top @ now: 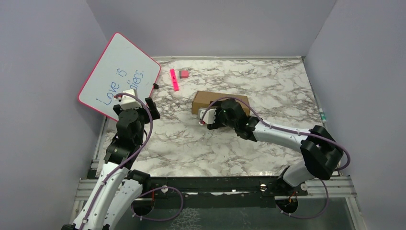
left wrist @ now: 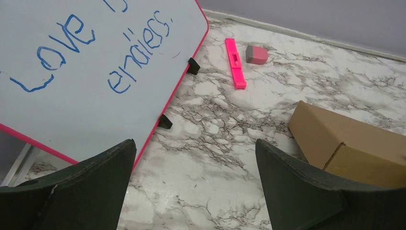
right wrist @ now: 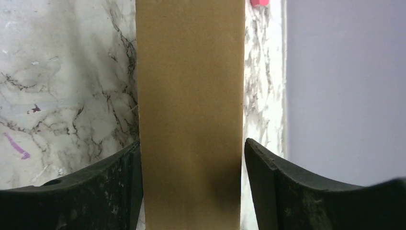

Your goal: Fold the paper box

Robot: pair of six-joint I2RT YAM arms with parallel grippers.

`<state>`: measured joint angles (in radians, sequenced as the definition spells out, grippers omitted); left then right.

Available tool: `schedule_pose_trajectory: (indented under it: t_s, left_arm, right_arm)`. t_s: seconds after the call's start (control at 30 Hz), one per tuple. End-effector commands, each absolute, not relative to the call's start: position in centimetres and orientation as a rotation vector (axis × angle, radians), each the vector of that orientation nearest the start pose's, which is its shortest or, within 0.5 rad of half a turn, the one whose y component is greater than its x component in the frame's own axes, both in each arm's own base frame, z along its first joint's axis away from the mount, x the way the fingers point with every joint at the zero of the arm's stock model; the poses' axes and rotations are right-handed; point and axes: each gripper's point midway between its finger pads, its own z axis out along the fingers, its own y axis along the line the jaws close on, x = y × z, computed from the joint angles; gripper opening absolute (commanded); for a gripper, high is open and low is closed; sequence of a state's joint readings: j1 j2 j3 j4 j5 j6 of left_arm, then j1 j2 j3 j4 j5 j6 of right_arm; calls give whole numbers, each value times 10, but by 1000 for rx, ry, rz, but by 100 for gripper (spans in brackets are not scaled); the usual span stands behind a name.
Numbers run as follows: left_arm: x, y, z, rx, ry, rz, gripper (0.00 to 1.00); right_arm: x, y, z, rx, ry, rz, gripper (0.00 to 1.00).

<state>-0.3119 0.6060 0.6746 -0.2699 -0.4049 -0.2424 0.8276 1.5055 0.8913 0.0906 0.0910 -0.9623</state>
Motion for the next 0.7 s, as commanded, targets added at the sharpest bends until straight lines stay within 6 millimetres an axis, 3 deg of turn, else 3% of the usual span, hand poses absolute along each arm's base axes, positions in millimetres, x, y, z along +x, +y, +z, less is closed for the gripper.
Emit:
schedule_pose_trajectory:
  t_s: [0.0, 0.3, 0.43, 0.57, 0.67]
  left_arm:
    - [275, -26, 260, -229, 1707, -53, 95]
    - [275, -27, 260, -222, 1705, -55, 95]
    - [275, -27, 260, -216, 1705, -56, 95]
    - [275, -28, 260, -210, 1705, -58, 95]
    - [275, -29, 260, -205, 1703, -64, 95]
  right_arm:
    - [347, 299, 182, -1467, 1204, -294, 77]
    - [341, 283, 155, -1427, 1392, -275, 92]
    - [323, 281, 150, -1405, 1492, -148, 100]
    - [300, 277, 145, -1421, 1608, -35, 100]
    - [287, 279, 157, -1371, 1640, 67, 100]
